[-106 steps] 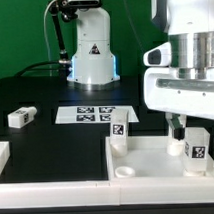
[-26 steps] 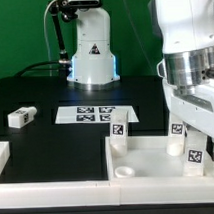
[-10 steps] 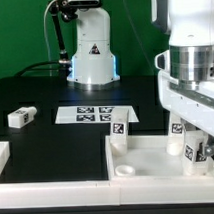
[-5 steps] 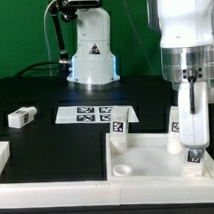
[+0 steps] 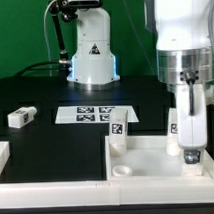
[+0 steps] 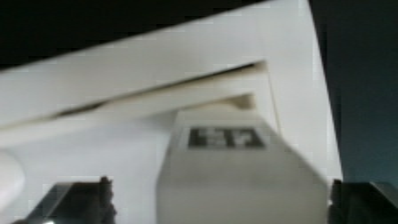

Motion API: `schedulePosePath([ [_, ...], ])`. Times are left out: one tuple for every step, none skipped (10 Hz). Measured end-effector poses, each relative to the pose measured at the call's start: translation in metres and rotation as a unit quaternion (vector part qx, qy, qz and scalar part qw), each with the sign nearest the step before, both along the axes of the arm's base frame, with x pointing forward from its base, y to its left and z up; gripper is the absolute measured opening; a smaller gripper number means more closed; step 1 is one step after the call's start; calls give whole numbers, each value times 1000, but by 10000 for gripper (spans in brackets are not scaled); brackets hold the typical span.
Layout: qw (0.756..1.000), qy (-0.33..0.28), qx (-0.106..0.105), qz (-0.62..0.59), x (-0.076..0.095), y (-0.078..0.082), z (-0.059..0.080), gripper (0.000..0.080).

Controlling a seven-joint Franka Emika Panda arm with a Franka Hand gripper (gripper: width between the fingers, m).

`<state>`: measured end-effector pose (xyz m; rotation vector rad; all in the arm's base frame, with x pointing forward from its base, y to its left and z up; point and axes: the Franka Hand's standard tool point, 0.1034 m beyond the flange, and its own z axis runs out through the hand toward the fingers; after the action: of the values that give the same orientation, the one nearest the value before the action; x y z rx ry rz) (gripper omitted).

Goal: Assemble square table

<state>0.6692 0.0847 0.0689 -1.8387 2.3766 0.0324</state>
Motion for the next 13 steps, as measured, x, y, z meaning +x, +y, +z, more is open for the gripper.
schedulePosePath([
  [1000, -10, -2, 26, 0, -13, 14, 636],
  [999, -21, -1, 40, 1, -28, 26, 646],
  [999, -24, -3, 40, 2, -35, 27, 646],
  [999, -23, -3, 42, 1, -32, 24, 649],
  [999, -23, -3, 43, 1, -31, 24, 649],
  [999, -22, -3, 43, 1, -31, 24, 649],
  [999, -22, -3, 43, 0, -31, 23, 649],
  [999, -22, -3, 43, 0, -31, 23, 649],
  [997, -28, -8, 66, 0, -35, 24, 649],
  [994, -45, -16, 98, -6, -51, 27, 649],
  [992, -57, -24, 115, -24, -70, 31, 649],
  [984, -59, -31, 165, -46, -91, 38, 649],
  [977, -66, -36, 200, -53, -110, 49, 649],
])
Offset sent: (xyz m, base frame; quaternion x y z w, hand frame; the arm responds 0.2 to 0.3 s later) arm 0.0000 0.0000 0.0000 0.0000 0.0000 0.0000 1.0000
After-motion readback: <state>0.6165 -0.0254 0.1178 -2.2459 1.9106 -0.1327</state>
